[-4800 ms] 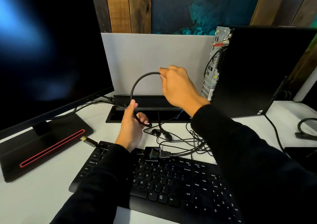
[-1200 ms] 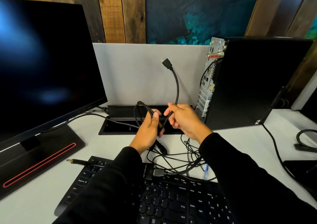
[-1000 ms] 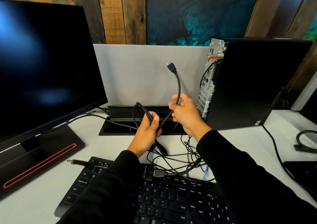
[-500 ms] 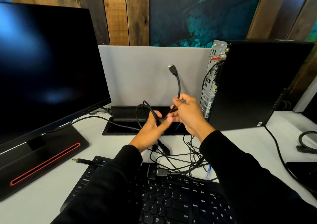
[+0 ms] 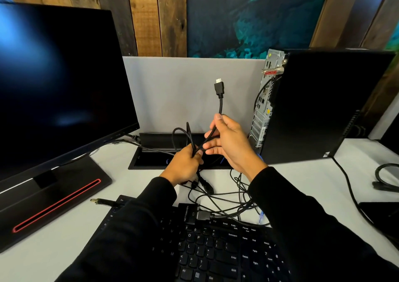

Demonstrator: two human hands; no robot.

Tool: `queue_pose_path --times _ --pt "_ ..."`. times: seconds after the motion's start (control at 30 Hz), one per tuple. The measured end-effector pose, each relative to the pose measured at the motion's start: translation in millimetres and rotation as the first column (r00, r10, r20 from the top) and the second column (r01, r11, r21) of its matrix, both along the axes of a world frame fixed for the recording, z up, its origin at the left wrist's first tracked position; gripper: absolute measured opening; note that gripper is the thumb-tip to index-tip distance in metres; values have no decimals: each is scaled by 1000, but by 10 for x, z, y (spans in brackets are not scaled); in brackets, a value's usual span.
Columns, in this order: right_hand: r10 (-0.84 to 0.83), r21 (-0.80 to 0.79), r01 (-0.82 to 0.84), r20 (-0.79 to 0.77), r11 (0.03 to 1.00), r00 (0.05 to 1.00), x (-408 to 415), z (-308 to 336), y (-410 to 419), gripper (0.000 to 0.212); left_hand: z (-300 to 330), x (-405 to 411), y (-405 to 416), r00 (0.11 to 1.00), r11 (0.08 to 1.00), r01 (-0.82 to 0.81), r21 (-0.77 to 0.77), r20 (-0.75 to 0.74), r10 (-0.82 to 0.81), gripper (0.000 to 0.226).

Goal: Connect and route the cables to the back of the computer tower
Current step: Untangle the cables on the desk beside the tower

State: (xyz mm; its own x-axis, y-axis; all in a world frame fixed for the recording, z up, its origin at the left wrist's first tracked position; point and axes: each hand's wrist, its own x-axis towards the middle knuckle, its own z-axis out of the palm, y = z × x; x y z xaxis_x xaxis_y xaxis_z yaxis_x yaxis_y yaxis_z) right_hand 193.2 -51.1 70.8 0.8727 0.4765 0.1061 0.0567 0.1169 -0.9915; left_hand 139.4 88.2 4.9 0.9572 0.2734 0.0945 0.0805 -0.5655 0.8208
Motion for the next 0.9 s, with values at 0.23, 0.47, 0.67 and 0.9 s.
queue_pose_path --times 0.23,0.47,0.67,0.9 --pt "201 -229 -191 20 954 979 6 18 109 32 -2 -56 -60 995 996 84 37 -48 -82 17" --pt "89 -204 -96 -46 974 995 -41 -143 265 17 145 -88 -82 998 989 67 132 -18 -65 17" --pt "7 -118 -5 15 993 1000 -38 -211 307 18 338 -210 173 995 978 -59 -201 -92 42 21" --pt "51 -77 -42 117 996 992 -75 -242 340 24 589 -140 42 935 698 27 -715 264 235 29"
